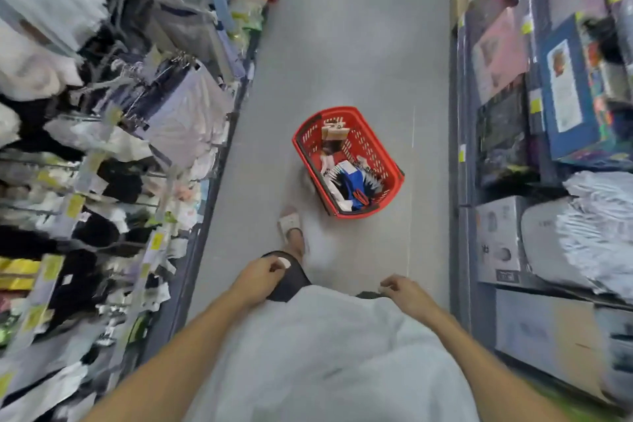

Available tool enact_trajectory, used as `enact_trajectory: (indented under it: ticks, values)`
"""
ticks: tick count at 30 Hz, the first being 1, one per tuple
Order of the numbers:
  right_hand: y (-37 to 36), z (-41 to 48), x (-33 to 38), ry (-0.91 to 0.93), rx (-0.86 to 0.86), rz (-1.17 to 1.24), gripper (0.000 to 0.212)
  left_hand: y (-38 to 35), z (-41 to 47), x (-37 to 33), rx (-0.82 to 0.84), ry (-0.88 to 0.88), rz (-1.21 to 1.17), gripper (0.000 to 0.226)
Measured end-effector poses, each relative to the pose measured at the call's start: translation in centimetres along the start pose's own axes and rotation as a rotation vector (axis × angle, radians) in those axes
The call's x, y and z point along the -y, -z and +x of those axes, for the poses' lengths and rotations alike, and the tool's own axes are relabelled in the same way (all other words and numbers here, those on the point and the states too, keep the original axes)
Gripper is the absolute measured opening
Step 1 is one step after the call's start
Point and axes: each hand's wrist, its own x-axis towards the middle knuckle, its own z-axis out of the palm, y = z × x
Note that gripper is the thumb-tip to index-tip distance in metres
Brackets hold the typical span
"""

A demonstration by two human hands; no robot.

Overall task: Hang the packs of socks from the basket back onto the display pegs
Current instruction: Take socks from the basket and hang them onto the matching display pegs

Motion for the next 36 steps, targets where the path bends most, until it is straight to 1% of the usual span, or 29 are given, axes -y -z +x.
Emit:
enact_trajectory:
  ticks: [4,6,9,12,15,17,20,23,25,28,30,33,36]
  values:
    - [2.7,4.0,1.5,-0.071,0.009,0.107,0.025,2.2,7.0,-4.4,0.070,0.000,0.008,0.021]
    - [4.6,6.7,2.6,-0.109,-0.006,0.129,0.023,3.1,10.8,-6.5,0.119,0.003,0.035,0.023]
    - [8.0,11.0,4.8,-0.138,-0.020,0.124,0.023,4.8,16.5,-9.8,0.202,-0.018,0.110,0.020]
    - [11.7,16.5,7.4,-0.063,-0.041,0.152,0.019,6.6,23.2,-13.0,0.280,-0.032,0.174,0.020]
    - [14.7,22.4,10.4,-0.050,-0.038,0.216,0.024,8.3,30.7,-15.9,0.281,-0.009,0.197,0.026]
    - [15.8,27.4,11.6,-0.044,-0.049,0.311,0.022,9.0,36.0,-17.7,0.245,-0.001,0.129,0.027]
    - [16.3,36.4,12.6,-0.022,-0.049,0.360,0.022,8.7,44.6,-19.5,0.144,0.006,-0.021,0.023]
    - [15.7,46.0,12.1,0.009,0.019,0.303,0.026,6.7,52.9,-19.6,0.015,0.046,-0.138,0.022]
    - [15.0,52.0,10.9,0.006,0.063,0.233,0.026,4.9,58.1,-19.0,-0.105,0.045,-0.178,0.031]
    - [14.2,59.5,8.6,0.031,0.032,0.139,0.028,2.3,65.0,-18.2,-0.283,-0.100,-0.088,0.070]
    - [13.8,62.6,6.9,0.034,0.014,0.131,0.029,0.4,68.3,-18.1,-0.358,-0.185,0.029,0.087]
    - [12.8,64.6,4.3,0.059,-0.041,0.089,0.037,-2.3,71.6,-17.9,-0.387,-0.235,0.220,0.089]
    - [11.2,65.2,2.3,0.088,-0.111,0.025,0.045,-3.7,73.7,-17.4,-0.473,-0.225,0.257,0.080]
